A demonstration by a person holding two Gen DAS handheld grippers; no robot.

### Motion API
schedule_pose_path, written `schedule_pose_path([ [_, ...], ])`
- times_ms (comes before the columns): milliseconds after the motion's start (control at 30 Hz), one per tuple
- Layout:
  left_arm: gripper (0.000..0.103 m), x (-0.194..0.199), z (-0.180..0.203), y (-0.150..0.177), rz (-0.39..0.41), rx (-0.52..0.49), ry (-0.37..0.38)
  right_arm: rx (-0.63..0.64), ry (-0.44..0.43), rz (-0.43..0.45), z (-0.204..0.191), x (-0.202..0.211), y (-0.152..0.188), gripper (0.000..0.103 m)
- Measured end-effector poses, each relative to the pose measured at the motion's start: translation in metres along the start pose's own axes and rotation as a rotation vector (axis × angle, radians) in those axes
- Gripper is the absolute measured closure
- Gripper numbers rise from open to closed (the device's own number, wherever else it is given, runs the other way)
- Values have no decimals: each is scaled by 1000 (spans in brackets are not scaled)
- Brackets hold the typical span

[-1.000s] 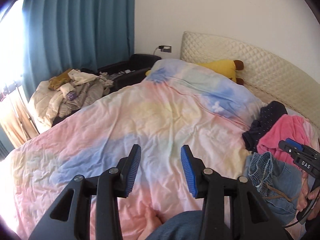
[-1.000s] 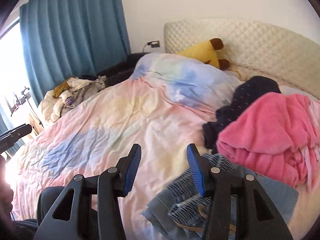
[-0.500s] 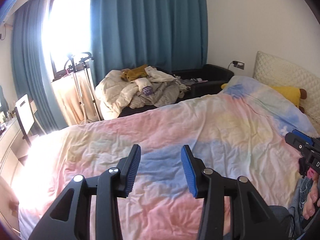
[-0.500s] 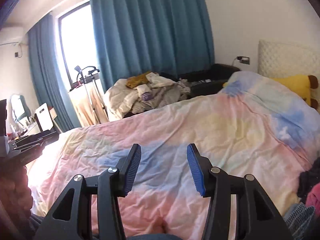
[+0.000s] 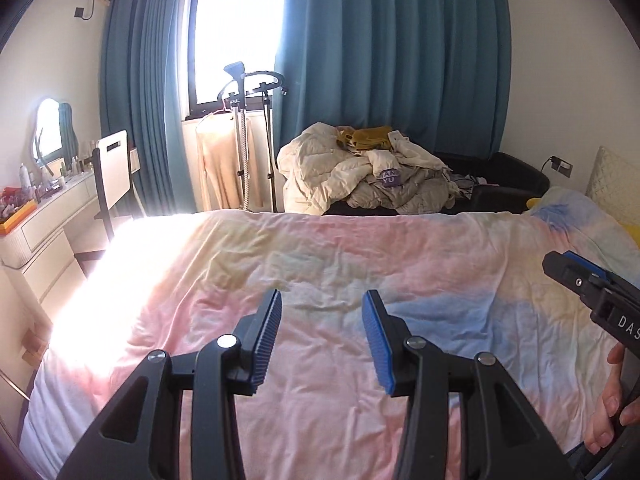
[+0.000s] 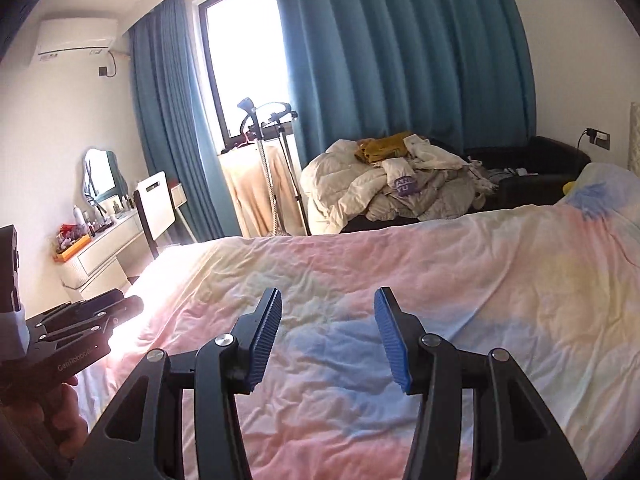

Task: Fold clothes

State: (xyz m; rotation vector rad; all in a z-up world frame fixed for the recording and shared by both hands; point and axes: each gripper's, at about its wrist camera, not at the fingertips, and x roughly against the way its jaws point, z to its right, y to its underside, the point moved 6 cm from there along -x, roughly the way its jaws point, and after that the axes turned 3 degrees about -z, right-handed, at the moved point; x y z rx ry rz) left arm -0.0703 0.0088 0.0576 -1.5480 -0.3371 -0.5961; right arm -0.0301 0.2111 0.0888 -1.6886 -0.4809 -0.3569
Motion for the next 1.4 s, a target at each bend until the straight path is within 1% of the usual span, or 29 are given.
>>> schedule_pose_path([
  [33, 60, -5, -6, 2, 6, 6, -17, 15, -6, 2, -5, -9, 1, 53],
  [100, 59, -14, -13, 8, 6, 12, -37, 46, -5, 12, -13, -25, 6, 46],
  [167, 58, -22, -17, 15, 8, 8, -49, 63, 0, 12, -15, -39, 16, 43],
  [267, 57, -31, -21, 29, 17, 9, -70, 50, 16, -8, -6, -58, 34, 41],
  [367, 56, -41, -22, 39, 5, 43, -55, 9, 41, -50, 11, -72, 54, 29],
  [400, 56, -45, -23, 41, -2, 45, -59, -2, 48, -62, 16, -75, 60, 27],
  [500, 55, -54, -22, 45, -26, 40, -73, -27, 70, -65, 27, -77, 61, 24],
  [567, 55, -58, -20, 49, -43, 33, -81, -39, 87, -58, 31, -77, 59, 23],
  [633, 55, -60, -19, 53, -60, 25, -88, -24, 111, -45, 31, -75, 57, 23],
  [700, 55, -62, -18, 55, -70, 23, -91, -6, 116, -47, 29, -75, 58, 23],
  [800, 54, -59, -16, 56, -65, 28, -83, 14, 109, -56, 24, -76, 61, 23],
  [933, 54, -59, -15, 56, -61, 21, -99, 30, 97, -73, 19, -76, 65, 23],
  [1067, 54, -55, -15, 55, -48, 26, -95, 39, 95, -90, 16, -78, 70, 23],
  [1400, 54, -53, -18, 55, -36, 42, -95, 39, 91, -97, 15, -79, 72, 23],
])
